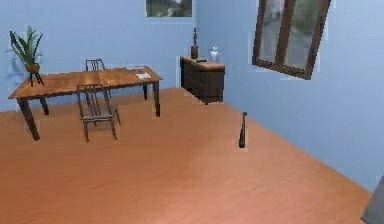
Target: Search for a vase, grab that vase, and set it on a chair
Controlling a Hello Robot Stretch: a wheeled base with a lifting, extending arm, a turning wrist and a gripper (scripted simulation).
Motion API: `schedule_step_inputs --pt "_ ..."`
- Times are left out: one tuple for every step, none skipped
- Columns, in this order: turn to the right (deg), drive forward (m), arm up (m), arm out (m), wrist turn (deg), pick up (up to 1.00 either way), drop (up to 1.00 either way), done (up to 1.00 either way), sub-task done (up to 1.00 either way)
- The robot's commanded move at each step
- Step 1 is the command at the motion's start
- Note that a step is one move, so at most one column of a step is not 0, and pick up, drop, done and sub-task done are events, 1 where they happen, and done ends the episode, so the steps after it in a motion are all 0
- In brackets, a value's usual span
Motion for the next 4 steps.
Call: schedule_step_inputs --pt "0.0 1.0 0.0 0.0 0.0 0.0 0.0 0.0 0.0" --pt "0.0 1.0 0.0 0.0 0.0 0.0 0.0 0.0 0.0" --pt "15.0 0.0 0.0 0.0 0.0 0.0 0.0 0.0 0.0" --pt "0.0 0.15 0.0 0.0 0.0 0.0 0.0 0.0 0.0"
